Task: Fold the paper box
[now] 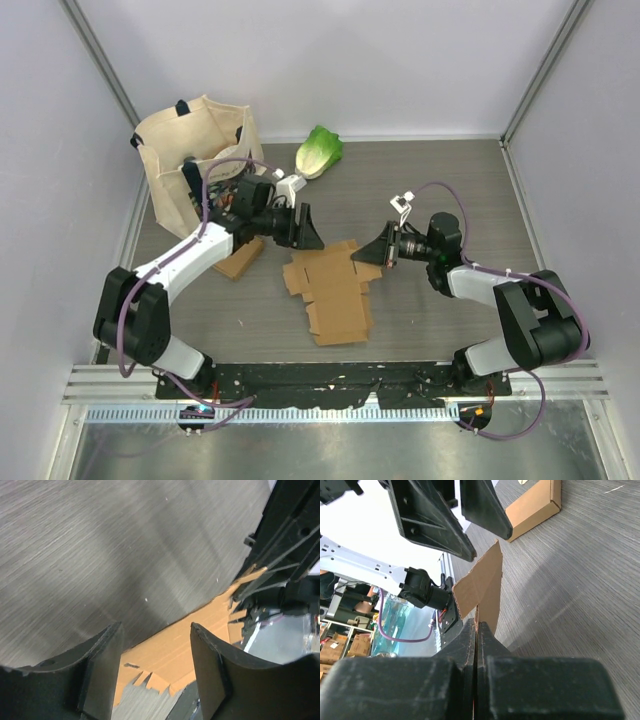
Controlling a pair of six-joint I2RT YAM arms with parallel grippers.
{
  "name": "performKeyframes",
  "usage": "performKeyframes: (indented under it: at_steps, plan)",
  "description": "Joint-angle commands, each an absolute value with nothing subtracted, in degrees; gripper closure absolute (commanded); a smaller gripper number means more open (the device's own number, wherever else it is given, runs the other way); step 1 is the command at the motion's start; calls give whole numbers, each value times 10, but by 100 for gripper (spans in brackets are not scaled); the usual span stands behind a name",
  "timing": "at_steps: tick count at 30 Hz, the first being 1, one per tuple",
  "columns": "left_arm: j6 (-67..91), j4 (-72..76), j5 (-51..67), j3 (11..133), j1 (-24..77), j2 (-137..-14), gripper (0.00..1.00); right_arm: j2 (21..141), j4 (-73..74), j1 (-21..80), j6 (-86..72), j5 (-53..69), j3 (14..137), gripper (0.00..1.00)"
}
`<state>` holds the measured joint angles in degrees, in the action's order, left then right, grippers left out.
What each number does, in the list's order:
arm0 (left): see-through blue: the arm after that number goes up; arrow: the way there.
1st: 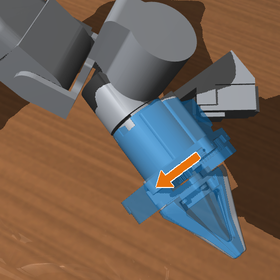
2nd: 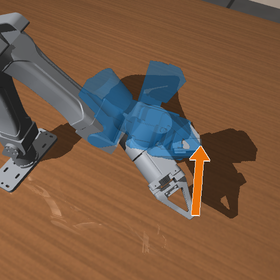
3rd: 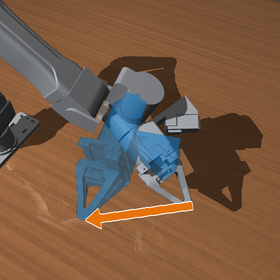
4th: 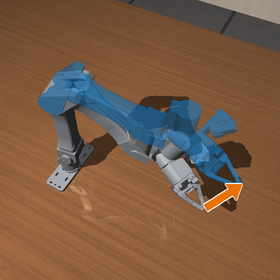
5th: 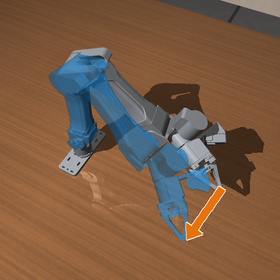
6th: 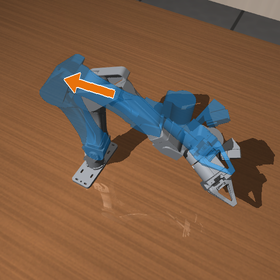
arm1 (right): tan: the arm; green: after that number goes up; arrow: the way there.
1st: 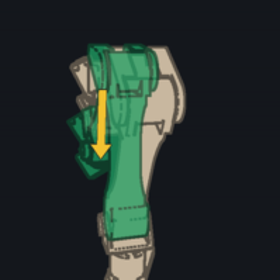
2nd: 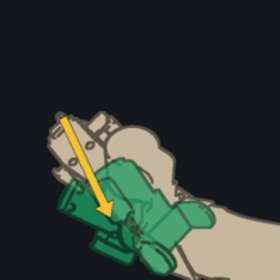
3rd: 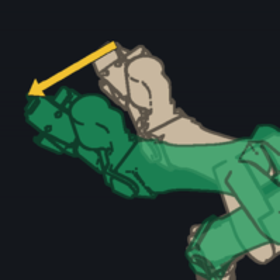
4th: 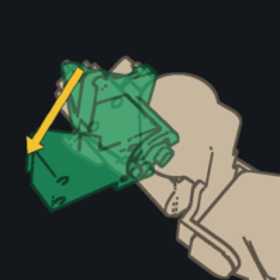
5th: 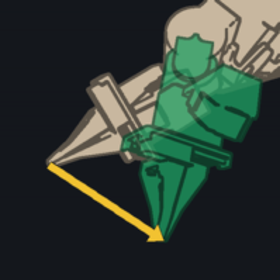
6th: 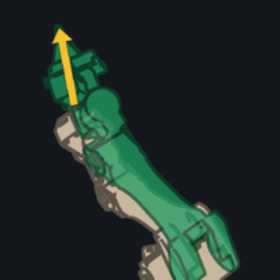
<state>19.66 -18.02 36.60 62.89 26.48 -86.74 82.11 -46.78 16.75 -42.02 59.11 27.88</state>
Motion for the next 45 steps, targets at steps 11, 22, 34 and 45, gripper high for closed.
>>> performKeyframes:
  at_steps: [11,22,34,45]
  plan:
    - [433,126,273,294,244,-630,17,765,-536,154,-465,599,277,100]
    - [451,121,243,254,244,-575,18,739,-577,155,-499,592,258,99]
    - [469,73,221,228,245,-506,16,712,-557,156,-491,580,252,99]
    - [512,250,329,217,244,-609,73,700,-534,156,-473,570,238,99]
